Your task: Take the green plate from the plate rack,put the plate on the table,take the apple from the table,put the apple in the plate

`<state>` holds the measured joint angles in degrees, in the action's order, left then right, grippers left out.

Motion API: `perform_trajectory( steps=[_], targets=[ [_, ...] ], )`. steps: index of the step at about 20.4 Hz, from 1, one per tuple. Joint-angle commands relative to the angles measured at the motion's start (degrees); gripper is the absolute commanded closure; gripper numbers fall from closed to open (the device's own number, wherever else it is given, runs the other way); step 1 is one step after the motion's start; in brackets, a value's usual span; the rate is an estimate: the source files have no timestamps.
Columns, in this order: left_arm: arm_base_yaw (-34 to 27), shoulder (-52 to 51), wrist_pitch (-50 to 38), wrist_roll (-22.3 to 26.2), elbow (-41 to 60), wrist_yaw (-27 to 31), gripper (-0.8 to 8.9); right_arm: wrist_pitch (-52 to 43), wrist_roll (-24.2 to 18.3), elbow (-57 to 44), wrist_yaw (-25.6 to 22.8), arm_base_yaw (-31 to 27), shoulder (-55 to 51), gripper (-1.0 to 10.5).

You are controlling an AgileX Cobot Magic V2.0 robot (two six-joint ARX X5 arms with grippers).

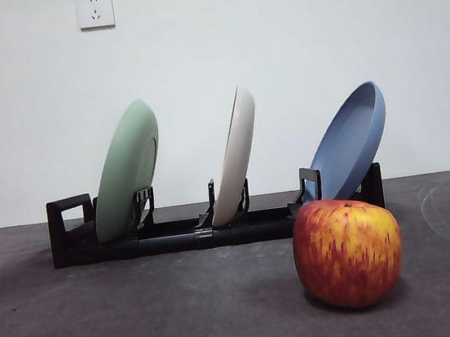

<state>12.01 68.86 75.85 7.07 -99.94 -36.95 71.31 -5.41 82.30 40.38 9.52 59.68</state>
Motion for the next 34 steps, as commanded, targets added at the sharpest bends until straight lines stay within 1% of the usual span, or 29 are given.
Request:
perform_trajectory(
  steps=[1,2,3,4,5,6,7,10,11,15,21,23,26,27,29,32,34],
  targets=[
    [3.43,1.57,-0.28,1.16,0.07,-0.48,7.90,-1.14,-0.63,0.04,-3.08,2.25,0.81,8.8],
    [4.61,2.21,-0.39,1.11,0.07,0.04,6.65,-1.36,-0.59,0.04,-4.15,2.99,1.25,7.8],
    [5.70,2.71,-0.37,1.03,0.07,1.25,4.92,-1.49,-0.44,0.04,-5.16,3.54,1.60,6.5],
    [6.78,3.23,-0.39,0.44,0.07,2.80,3.56,-1.68,0.55,0.04,-6.58,3.91,1.79,5.2],
    [7.85,3.67,-0.35,-0.39,0.07,4.48,3.17,-1.97,1.33,0.04,-8.55,4.24,2.05,4.1],
    [8.87,4.24,-0.35,-0.96,0.07,5.81,3.17,-2.08,1.36,0.04,-10.71,4.55,2.23,3.7],
    [9.73,4.59,-0.35,-1.05,0.07,6.69,3.17,-2.21,1.36,0.04,-12.02,4.83,2.40,3.7],
    [10.60,5.40,-0.79,-1.05,0.07,7.19,3.17,-2.36,1.49,0.04,-12.76,5.64,2.80,3.7],
    [10.60,5.44,-1.09,-1.05,0.07,7.34,3.17,-2.78,2.49,0.04,-13.40,5.86,3.02,3.8],
    [10.58,6.10,-3.52,-1.64,0.07,11.91,3.17,-4.42,3.78,0.04,-13.86,6.54,3.89,3.8],
    [10.60,11.19,-17.84,-4.04,0.07,20.68,3.18,-4.46,3.96,0.04,-14.05,6.67,5.16,3.8],
    [10.58,14.67,-20.57,-4.24,0.07,22.05,3.18,-4.46,4.09,0.04,-14.05,6.67,5.20,3.8],
    [10.58,20.81,-26.18,-5.38,0.07,22.25,3.18,-4.48,4.37,0.04,-14.05,6.67,5.20,3.8],
    [10.58,22.56,-28.26,-5.40,0.07,23.65,3.19,-4.48,4.35,0.04,-14.05,6.67,5.20,3.8],
    [10.60,26.08,-31.76,-5.57,0.07,28.89,3.19,-4.48,4.35,0.04,-14.05,6.67,5.20,3.8],
    [10.58,29.70,-32.68,-5.57,0.07,34.40,3.19,-4.48,4.35,0.04,-14.05,6.67,5.20,3.8],
    [10.58,31.23,-32.48,-5.57,0.07,36.44,3.19,-4.85,4.37,0.04,-14.05,6.67,5.33,3.8]
  ],
)
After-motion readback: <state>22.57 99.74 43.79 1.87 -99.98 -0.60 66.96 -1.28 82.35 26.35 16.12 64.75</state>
